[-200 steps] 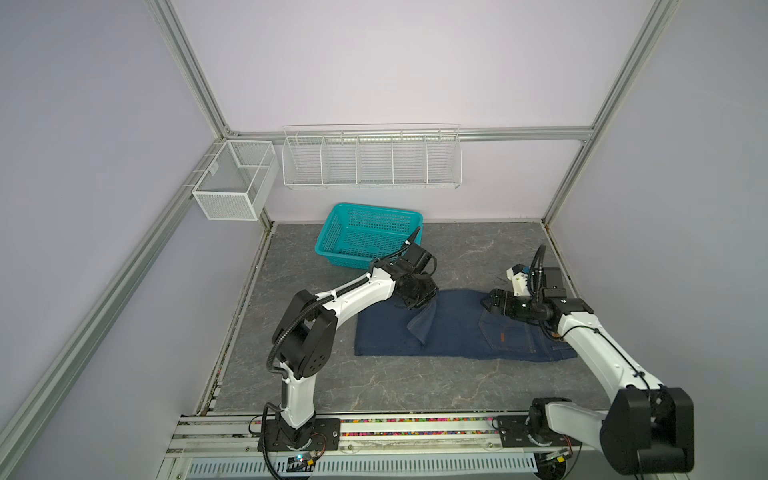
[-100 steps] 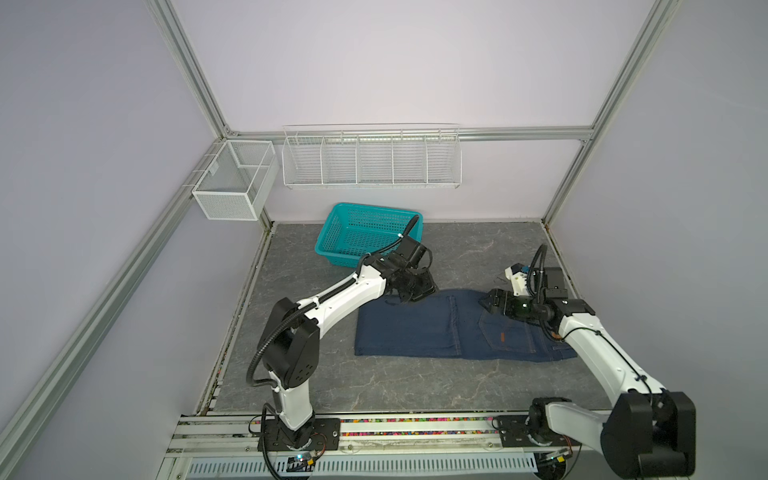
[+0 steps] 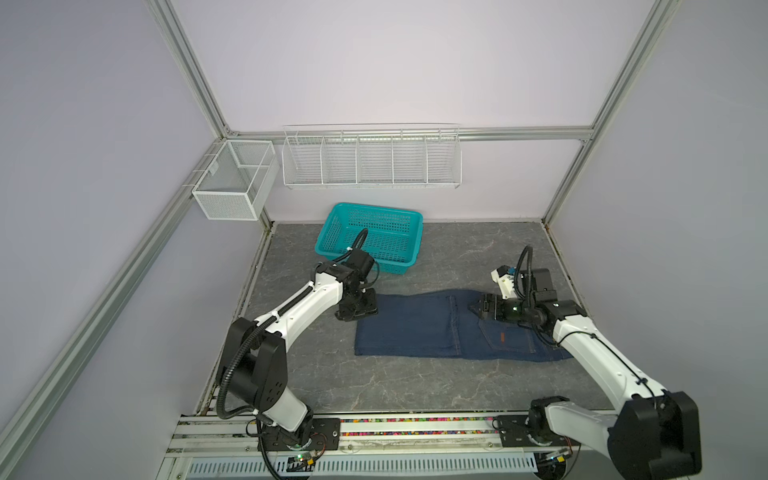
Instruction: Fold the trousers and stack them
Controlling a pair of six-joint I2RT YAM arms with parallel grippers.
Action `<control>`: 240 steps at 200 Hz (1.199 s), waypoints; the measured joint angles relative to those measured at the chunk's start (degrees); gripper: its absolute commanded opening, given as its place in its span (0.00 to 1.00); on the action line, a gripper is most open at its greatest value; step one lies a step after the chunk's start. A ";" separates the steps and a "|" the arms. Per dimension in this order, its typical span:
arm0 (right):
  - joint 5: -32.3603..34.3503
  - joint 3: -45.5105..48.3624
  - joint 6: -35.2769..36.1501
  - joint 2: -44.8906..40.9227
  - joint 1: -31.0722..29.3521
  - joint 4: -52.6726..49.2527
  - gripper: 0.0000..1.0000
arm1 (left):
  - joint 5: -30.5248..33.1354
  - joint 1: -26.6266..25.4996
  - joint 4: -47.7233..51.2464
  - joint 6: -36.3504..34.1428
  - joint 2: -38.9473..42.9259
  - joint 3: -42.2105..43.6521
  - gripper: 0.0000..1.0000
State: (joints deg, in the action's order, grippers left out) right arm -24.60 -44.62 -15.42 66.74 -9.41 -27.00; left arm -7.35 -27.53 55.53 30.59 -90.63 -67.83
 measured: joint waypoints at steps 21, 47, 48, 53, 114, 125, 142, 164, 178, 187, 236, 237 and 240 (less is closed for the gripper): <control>0.76 0.15 0.02 -0.22 -0.07 -0.09 0.92 | -0.11 3.54 -0.59 -2.91 0.09 3.28 0.55; 1.51 0.50 0.02 -0.96 -0.07 -0.15 0.92 | -0.96 4.61 -2.23 -5.53 -0.94 5.11 0.54; 1.51 0.50 0.02 -1.01 -0.07 -0.15 0.93 | -1.01 4.61 -2.32 -5.57 -0.98 5.16 0.54; 1.68 0.55 0.00 -1.18 -0.07 -0.15 0.93 | -1.31 4.66 -2.80 -5.92 -1.51 5.40 0.53; 2.32 0.74 0.00 -1.77 -0.07 -0.63 0.93 | -4.72 5.51 -8.24 -7.23 -5.88 9.16 0.51; 2.34 0.74 0.00 -1.97 -0.07 -0.81 0.93 | -5.84 5.51 -9.46 -7.08 -6.19 9.38 0.51; 2.40 0.74 0.02 -2.54 -0.07 -1.27 0.93 | -7.32 5.51 -11.34 -6.95 -6.25 9.88 0.48; 2.69 0.79 0.04 -3.34 -0.07 -1.77 0.93 | -8.39 5.51 -12.39 -6.75 -7.06 10.08 0.39; 2.73 0.81 0.04 -3.74 -0.07 -2.10 0.93 | -8.76 5.53 -12.59 -6.56 -7.67 10.10 0.26; 2.73 0.81 0.09 -3.93 0.02 -2.36 0.93 | -8.92 5.64 -12.55 -6.82 -7.67 10.10 0.17; 4.11 0.07 1.64 -5.03 2.25 -6.01 0.94 | -8.94 6.14 -10.34 -6.82 -6.86 9.25 0.00; 4.20 0.02 1.70 -5.03 2.32 -6.08 0.94 | -8.92 6.23 -10.16 -6.82 -6.73 9.20 0.00; 4.31 -0.13 1.86 -5.03 2.58 -6.29 0.94 | -8.83 6.32 -9.88 -6.82 -6.51 9.14 0.00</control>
State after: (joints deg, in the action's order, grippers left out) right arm -20.29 -44.75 -13.56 61.71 -6.83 -33.30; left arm -16.19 -21.21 45.65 23.77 -97.14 -58.70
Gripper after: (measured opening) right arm 0.935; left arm 0.051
